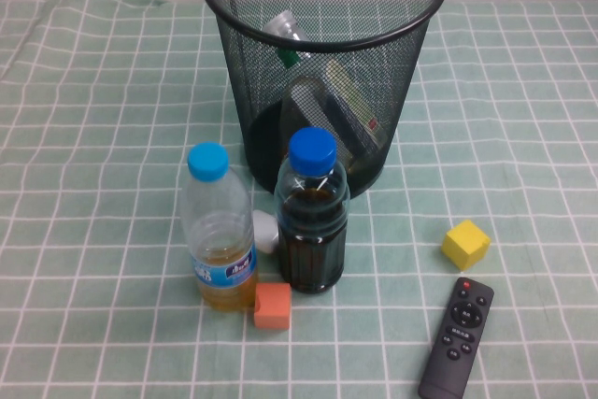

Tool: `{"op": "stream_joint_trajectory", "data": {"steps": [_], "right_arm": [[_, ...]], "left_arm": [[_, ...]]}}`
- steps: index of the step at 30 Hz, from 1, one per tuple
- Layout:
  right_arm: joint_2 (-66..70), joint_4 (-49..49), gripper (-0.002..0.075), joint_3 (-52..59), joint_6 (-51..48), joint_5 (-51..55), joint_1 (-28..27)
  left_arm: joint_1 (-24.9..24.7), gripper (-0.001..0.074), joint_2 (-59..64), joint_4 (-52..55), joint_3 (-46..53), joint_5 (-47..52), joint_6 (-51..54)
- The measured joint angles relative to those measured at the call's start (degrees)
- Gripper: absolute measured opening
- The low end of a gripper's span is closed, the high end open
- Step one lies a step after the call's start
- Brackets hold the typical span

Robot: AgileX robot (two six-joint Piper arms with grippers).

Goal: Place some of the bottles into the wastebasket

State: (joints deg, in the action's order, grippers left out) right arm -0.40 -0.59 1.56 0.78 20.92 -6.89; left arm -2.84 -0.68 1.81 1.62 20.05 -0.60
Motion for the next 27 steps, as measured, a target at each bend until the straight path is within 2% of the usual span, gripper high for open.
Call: {"op": "stream_joint_trajectory", "data": {"steps": [27], "right_arm": [[0.00, 0.00, -0.0008, 0.00, 0.00, 0.00, 0.00]], "left_arm": [[0.00, -0.0004, 0.00, 0.00, 0.00, 0.00, 0.00]]}}
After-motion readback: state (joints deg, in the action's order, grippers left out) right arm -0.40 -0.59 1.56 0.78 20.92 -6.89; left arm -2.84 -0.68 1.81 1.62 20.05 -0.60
